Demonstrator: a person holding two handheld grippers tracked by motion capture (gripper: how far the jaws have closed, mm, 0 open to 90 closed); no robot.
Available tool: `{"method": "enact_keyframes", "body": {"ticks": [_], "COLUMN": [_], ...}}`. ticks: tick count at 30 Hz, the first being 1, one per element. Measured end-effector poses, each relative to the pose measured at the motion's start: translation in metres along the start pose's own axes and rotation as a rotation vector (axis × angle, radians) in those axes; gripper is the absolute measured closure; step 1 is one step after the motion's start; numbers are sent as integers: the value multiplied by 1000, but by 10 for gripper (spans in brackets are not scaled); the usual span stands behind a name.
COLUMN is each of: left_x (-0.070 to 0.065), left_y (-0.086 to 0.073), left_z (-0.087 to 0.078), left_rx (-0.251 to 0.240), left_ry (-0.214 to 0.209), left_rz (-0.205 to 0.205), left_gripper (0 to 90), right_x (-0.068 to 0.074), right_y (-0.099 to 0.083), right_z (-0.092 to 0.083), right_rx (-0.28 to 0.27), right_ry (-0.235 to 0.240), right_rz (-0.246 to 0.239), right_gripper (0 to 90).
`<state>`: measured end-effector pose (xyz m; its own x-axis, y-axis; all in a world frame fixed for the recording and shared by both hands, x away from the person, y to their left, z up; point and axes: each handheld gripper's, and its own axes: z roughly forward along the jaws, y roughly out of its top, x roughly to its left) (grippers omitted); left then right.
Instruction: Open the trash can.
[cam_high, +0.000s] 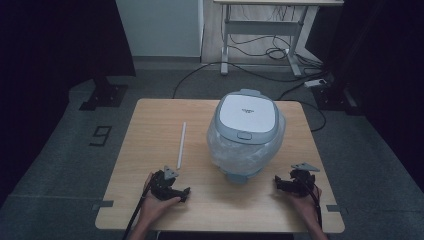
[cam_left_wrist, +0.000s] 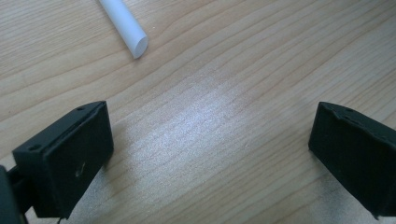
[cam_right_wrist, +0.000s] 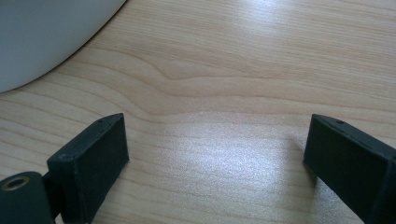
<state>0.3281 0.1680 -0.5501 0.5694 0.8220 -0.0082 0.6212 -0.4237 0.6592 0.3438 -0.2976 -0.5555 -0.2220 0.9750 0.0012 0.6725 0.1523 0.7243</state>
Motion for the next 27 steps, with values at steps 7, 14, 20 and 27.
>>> {"method": "enact_keyframes", "body": {"ticks": [7,14,20,27], "left_x": [1,1,1,1], "left_y": [2,2,2,2], "left_z": [1,2,2,2], "left_rx": [0,0,-1,-1], "left_ry": [-3,-3,-4,-4], "left_rz": [2,2,2,2], "left_gripper": [0,0,0,0], "right_x": [0,1,2,1], "right_y": [0,-1,-1,-2], "right_z": [0,-1,-2,-5], "right_rx": [-2,-17,-19,-22], "right_ry": [-2,24,32,54], "right_rz": [2,-26,-32,-44], "right_gripper": [63,130,134,196]}}
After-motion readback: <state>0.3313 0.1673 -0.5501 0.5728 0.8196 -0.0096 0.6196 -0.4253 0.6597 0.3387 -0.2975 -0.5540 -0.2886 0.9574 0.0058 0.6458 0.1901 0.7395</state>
